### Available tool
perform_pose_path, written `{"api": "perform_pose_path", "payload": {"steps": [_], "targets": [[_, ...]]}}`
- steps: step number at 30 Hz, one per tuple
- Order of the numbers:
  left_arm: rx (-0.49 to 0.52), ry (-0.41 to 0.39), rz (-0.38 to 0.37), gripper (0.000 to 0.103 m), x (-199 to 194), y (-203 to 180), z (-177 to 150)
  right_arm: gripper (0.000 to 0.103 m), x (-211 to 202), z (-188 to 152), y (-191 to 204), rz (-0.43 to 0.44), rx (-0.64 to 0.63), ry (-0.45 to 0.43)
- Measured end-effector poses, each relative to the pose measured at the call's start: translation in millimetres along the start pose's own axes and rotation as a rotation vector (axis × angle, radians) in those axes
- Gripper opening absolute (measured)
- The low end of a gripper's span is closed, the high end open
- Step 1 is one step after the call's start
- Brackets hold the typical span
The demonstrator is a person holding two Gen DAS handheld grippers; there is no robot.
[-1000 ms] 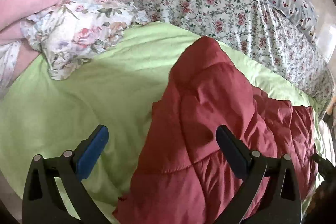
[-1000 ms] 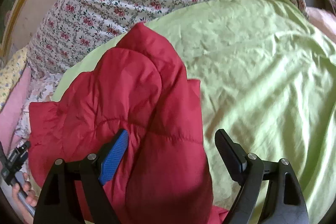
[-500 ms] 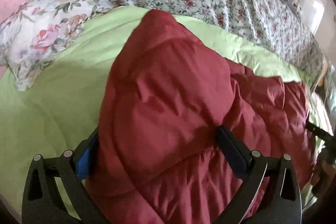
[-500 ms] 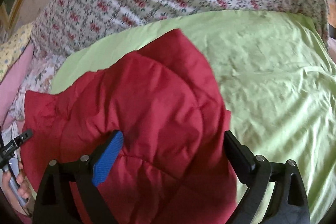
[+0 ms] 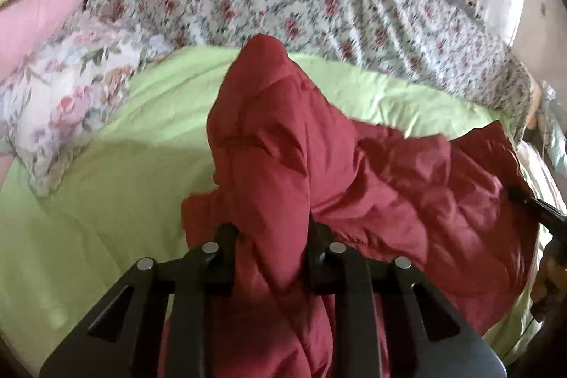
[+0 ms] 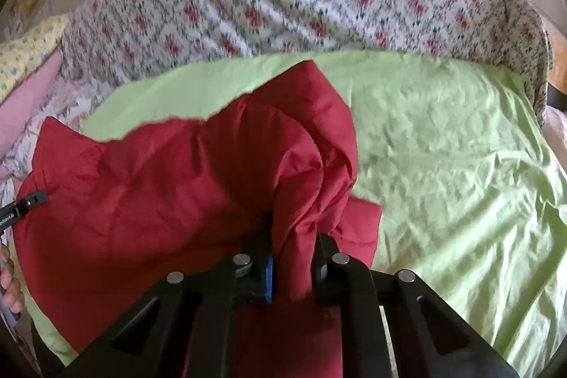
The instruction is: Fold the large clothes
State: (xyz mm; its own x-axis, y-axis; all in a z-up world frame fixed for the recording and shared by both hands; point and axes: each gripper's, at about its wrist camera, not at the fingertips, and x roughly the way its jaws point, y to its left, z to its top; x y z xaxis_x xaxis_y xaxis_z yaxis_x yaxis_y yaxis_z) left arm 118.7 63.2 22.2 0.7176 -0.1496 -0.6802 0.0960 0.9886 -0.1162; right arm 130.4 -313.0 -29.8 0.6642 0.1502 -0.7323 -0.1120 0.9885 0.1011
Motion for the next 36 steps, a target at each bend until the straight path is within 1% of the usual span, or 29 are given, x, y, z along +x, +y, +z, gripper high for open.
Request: {"api": "perform_pose_path", "payload": {"steps": [4,9,16,22,26,29,36], "targets": [[0.015,-0.03,0.009,0.022,-1.5,-4.7,12.8,0.011,-7.9,13.5,0.5,-0.005,0.022,-0.059],[-0.009,-0.028,0.009,0.022,10.1,-1.2,20.3,0.011,0.3,20.7,-0.8,-0.02,0.042,-0.077],[-0.028,0.04,0.051,0.022,47.8,2.5,15.7,0.011,25.7,16.8,-1.2,-0.067,0.036,-0.025],[-0.045,0.095,0.066,0.022,74.3,5.1,11.9,0.011,47.1,12.4,-3.2,-0.086,0.036,0.023],[-0.031,0.122,0.076,0.022,86.6,1.6,12.1,0.012,58.8,11.6,-4.2,-0.105,0.028,0.048],[-0.015,0.139,0.087,0.023,92.7,-2.0,10.7,0.018,66.6,10.4,-3.1,-0.114,0.024,0.077],[0.001,0.168,0.092,0.026,103.3,-3.8,8.5,0.023,78.3,6.6,0.3,-0.123,0.008,0.116]]}}
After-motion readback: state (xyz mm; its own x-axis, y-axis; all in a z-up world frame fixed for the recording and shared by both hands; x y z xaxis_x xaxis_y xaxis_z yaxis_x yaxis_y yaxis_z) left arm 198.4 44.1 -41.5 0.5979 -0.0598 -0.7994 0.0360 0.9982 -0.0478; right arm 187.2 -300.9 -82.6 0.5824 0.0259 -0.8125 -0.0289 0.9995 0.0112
